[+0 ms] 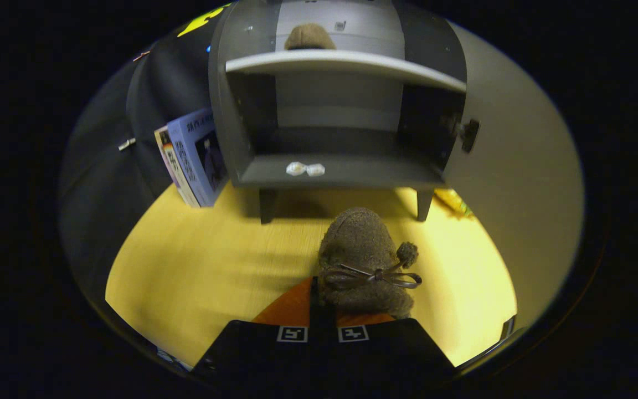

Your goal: Open the shoe cabinet door, grab the shoes and put them into the shoe cabinet, then close the shoe cabinet door.

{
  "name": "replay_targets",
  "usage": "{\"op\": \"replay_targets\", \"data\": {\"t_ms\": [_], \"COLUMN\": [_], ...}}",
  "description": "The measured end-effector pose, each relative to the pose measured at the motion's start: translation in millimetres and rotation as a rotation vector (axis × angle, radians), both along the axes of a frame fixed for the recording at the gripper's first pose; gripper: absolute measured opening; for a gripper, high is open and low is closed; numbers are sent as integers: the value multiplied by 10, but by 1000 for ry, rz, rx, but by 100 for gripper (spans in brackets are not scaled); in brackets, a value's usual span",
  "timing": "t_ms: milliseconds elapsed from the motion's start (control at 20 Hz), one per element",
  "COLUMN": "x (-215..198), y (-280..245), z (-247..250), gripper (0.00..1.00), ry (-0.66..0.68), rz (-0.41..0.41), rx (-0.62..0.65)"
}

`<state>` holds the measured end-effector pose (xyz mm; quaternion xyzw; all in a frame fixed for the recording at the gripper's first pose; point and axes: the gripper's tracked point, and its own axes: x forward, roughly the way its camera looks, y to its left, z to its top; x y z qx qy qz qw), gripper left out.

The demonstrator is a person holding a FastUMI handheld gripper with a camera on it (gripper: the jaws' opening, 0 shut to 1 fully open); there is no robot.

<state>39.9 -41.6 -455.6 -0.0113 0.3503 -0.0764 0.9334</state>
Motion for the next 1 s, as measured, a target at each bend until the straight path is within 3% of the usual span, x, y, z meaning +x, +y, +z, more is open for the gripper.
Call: {"op": "replay_targets", "data": {"t_ms": [450,1000], "x": [686,1646], "y": [-131,-371], "z": [1970,2875], "gripper": [5,5], "ry": [-340,-445], "rz": [24,54], "rx": [-40,-132]}}
